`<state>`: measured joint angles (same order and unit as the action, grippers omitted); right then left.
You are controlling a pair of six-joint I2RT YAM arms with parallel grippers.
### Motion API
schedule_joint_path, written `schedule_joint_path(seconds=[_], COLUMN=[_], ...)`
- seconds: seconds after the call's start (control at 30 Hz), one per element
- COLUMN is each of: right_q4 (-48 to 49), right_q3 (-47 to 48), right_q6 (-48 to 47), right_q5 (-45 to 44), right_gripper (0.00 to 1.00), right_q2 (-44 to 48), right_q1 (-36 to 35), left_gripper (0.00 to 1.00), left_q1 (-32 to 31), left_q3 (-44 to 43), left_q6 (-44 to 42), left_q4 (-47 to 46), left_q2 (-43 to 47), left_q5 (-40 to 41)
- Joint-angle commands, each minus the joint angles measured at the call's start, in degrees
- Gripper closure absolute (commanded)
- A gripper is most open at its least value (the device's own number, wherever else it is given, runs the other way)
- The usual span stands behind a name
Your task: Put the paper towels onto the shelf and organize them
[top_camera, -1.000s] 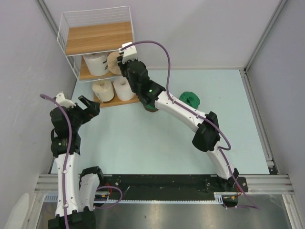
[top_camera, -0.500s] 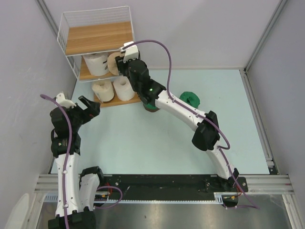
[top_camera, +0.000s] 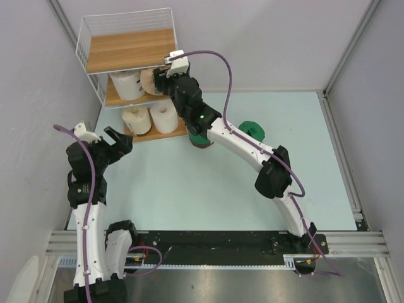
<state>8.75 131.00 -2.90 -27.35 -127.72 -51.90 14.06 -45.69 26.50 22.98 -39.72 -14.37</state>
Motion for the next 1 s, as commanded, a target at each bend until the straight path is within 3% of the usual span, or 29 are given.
schedule_joint_path(seconds=[0.0,0.6,0.97], right_q4=[7.2,9.2,18.7], right_q3=[2.5,1.1,-1.5], right_q6=[1.3,3.9,3.1], right_q5=[0.9,2.3,2.7], right_gripper=[0.31,0.3,0.31], right_q2=[-0.6,-2.4,-5.0], right_q1=[0.1,1.3,1.9], left_gripper=[0.0,0.0,0.0], left_q1=[0.5,0.5,0.5], left_q3=[0.3,1.3,1.6], left_q6=[0.3,0.2,0.5], left_q4=[-2.0,-2.7,-3.3], left_q2=[0.1,0.1,0.2], left_q5=[-1.4,-1.6,-2.4])
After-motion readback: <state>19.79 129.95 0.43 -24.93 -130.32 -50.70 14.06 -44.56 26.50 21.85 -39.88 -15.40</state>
